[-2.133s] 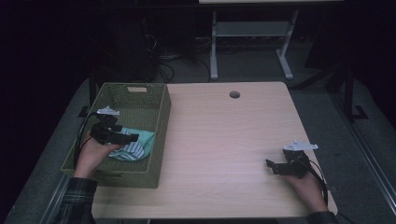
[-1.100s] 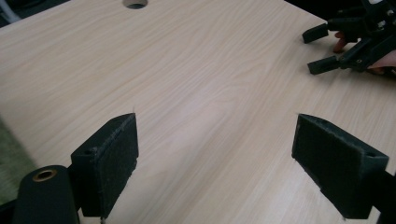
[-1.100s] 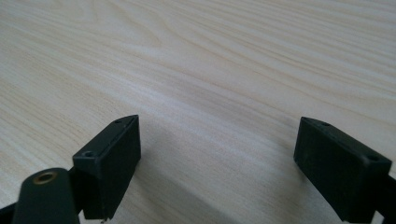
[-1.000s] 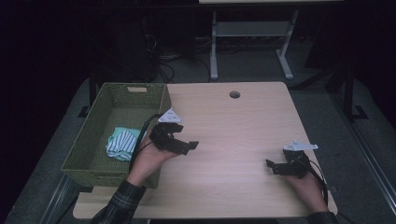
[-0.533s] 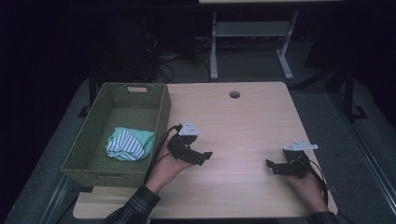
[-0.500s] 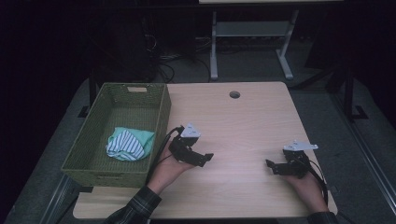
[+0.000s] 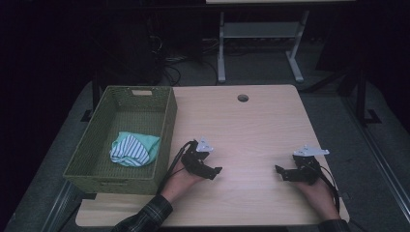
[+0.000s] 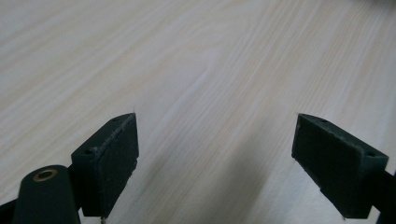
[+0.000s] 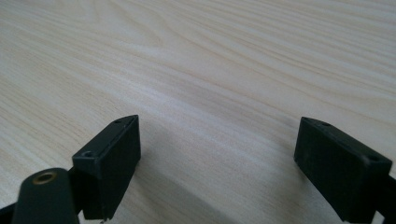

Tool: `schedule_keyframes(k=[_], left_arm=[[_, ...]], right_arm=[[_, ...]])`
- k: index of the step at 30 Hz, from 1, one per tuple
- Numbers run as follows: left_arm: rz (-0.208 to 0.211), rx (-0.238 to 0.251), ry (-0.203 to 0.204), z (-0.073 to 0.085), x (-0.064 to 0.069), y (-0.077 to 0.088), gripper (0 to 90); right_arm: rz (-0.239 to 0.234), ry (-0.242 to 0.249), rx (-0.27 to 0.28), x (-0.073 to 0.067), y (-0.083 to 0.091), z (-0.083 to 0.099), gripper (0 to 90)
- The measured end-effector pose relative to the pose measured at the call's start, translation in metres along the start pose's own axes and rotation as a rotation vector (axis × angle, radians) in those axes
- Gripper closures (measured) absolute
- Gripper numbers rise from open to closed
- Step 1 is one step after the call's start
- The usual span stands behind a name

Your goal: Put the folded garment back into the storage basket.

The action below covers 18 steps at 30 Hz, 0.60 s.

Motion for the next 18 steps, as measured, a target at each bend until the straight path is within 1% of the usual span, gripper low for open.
schedule_keyframes(k=[3,5,6,8,11,12,18], left_arm=[[-0.007,-0.036,0.003,0.0055,-0.0017,-0.0092,14.0],[-0.012,-0.037,0.002,0.0063,-0.0017,-0.0107,14.0],[-0.021,-0.036,-0.002,0.0066,-0.001,-0.0109,13.7],[-0.023,-0.038,-0.01,0.0064,-0.0004,-0.011,13.8],[-0.02,-0.022,0.0,0.0075,0.0012,-0.0115,13.9],[-0.021,-0.024,-0.006,0.008,0.0009,-0.0112,13.9],[-0.02,-0.01,-0.006,0.0096,0.0009,-0.0114,13.6]], right_arm=[[-0.001,0.001,0.0,-0.0001,0.0,0.0,14.1],[-0.001,0.0,0.0,-0.0001,0.0,0.0,14.1],[-0.001,0.001,0.0,-0.0001,0.0,0.0,14.1],[-0.001,0.001,0.0,-0.0002,0.0,0.0,14.1],[-0.002,0.002,-0.001,-0.0003,0.0001,0.0001,14.1],[-0.002,0.002,-0.001,-0.0003,0.0001,0.0001,14.1],[-0.003,0.003,-0.001,-0.0004,0.0001,0.0001,14.0]])
Point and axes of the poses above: each handheld gripper's, and its own axes: y roughly backward along the jaws, z roughly out of its underside, x roughly to its right, the point moved 3 cm from there along -y, roughly forward along the jaws, and after that the axes turned 12 degrees about -x, right-handed, at the moved point
